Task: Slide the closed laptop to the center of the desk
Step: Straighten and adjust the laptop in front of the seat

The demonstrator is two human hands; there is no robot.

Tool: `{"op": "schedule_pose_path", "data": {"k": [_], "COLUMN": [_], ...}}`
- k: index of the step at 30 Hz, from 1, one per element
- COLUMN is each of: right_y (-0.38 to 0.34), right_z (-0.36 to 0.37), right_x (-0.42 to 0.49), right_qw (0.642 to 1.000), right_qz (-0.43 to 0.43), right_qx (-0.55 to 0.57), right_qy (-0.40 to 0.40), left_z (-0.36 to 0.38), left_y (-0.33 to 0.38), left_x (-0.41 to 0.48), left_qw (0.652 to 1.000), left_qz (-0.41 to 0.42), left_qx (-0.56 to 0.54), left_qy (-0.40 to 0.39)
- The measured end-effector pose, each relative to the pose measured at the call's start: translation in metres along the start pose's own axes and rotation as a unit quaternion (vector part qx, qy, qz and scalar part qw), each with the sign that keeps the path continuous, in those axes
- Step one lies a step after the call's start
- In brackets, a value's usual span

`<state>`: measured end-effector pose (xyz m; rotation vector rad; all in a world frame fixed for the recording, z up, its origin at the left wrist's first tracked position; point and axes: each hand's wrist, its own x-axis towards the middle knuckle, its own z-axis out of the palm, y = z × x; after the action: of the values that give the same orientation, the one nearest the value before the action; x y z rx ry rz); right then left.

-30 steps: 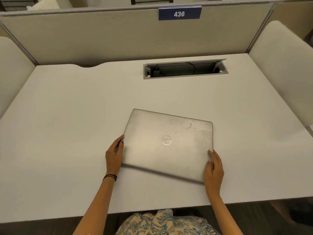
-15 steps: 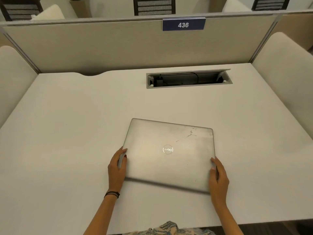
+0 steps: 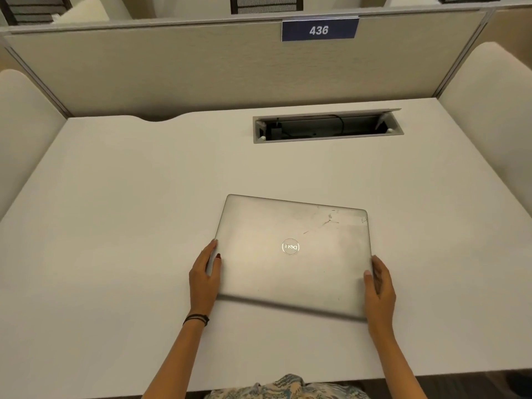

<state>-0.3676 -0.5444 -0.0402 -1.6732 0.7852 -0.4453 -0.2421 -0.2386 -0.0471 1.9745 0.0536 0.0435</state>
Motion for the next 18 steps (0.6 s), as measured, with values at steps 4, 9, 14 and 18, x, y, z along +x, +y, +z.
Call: {"op": "schedule_pose_path", "data": {"k": [4,9,14,18], "right_y": [-0.002,-0.004,-0.002,-0.003], "right_z": [0.002,0.006,0.010,0.011], "right_x": [-0.001,0.009,0.024,0.031], "right_qw": [1.000,1.000,0.999,1.000], "right_qz": [0.010,0.012,0.010,0.008], "right_qx": [0.016,0.002,-0.010,-0.014], "right_qy": [0.021,0.028,0.030,0.017], "left_z": [0.001,0.001,0.002,0.002], "left_y": [0.000,-0.002,-0.001,-0.002], "left_x": [0.000,0.001,0.002,0.003], "left_qw": [1.000,1.000,1.000,1.000], "left_qz": [-0.007,-0.006,-0.008,0.001], "left_qx": [0.005,0.013,0.014,0.019], "left_qy": [0.003,0.004,0.007,0.007]}}
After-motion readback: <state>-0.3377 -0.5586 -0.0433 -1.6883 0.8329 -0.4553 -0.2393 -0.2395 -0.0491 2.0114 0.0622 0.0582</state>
